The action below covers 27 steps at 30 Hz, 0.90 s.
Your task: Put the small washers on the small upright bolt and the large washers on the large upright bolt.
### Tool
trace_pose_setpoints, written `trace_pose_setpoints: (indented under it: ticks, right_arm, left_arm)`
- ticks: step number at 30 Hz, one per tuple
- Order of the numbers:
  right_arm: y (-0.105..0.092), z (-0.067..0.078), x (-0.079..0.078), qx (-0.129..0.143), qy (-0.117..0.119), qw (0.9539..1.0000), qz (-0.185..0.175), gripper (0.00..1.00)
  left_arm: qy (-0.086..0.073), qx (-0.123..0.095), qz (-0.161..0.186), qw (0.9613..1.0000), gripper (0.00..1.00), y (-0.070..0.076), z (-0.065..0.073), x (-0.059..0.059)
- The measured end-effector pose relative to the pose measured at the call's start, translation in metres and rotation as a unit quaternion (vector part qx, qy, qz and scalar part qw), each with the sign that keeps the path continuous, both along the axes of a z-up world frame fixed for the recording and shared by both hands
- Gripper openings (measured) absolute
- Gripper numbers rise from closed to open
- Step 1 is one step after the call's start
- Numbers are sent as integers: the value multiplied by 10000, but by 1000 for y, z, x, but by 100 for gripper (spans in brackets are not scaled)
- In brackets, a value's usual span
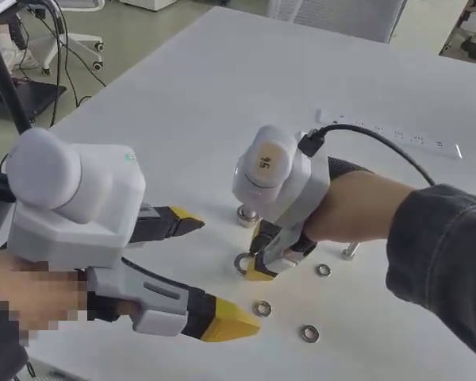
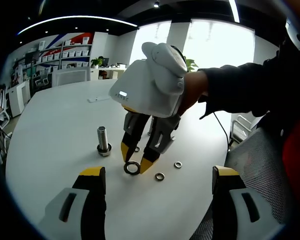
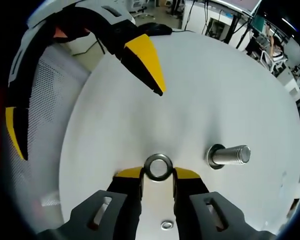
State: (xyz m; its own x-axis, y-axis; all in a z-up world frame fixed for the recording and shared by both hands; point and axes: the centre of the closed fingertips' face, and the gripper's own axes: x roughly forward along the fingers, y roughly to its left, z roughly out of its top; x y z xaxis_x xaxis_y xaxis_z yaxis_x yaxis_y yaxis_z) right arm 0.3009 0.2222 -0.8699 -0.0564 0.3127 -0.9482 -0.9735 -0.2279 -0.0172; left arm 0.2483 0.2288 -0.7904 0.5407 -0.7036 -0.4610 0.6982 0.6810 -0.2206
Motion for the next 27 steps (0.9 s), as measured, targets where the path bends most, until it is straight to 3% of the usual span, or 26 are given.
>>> trace_pose_setpoints:
  ticks: [5, 18, 27]
  right_arm:
    - [-8, 9, 3, 4, -21, 10000, -60, 24]
    - [-29, 51, 23, 291, -235, 9984, -413, 24]
    - [-30, 72, 39, 348, -455, 9974, -435, 24]
  left_arm:
    - [0, 1, -10, 10000, 88, 0, 1, 0]
    - [41, 25, -47, 10000, 88, -1, -1, 1]
    - [70, 45, -75, 9999, 88, -1, -2, 1]
